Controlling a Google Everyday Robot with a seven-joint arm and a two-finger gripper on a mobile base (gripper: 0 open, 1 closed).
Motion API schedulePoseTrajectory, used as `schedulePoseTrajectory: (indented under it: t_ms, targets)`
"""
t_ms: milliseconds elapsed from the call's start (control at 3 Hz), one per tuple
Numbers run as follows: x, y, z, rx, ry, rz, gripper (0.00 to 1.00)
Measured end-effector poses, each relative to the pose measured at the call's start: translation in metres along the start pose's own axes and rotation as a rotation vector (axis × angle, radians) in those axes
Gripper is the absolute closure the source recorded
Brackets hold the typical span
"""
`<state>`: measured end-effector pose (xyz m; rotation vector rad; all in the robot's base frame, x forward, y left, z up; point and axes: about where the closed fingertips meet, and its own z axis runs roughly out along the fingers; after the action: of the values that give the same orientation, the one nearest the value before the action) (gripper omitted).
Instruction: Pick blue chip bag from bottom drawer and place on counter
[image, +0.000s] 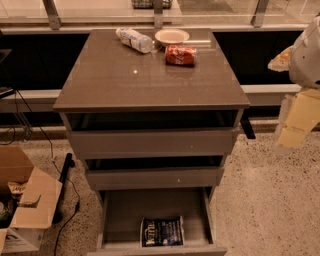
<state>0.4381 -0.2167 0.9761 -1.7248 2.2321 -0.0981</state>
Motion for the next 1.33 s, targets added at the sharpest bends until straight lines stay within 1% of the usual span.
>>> schedulePoseTrajectory:
  t_ms: [333, 667, 1000, 1333]
  targets:
    - [0.000, 0.000, 0.000, 0.000, 0.000, 0.000, 0.00]
    - [-0.010, 0.006, 0.021, -0.022, -0.032, 0.046, 0.00]
    - [-0.051, 0.036, 0.109, -0.163, -0.144, 0.220, 0.00]
    - [-0.086, 0.061, 0.201, -0.303, -0.205, 0.404, 0.00]
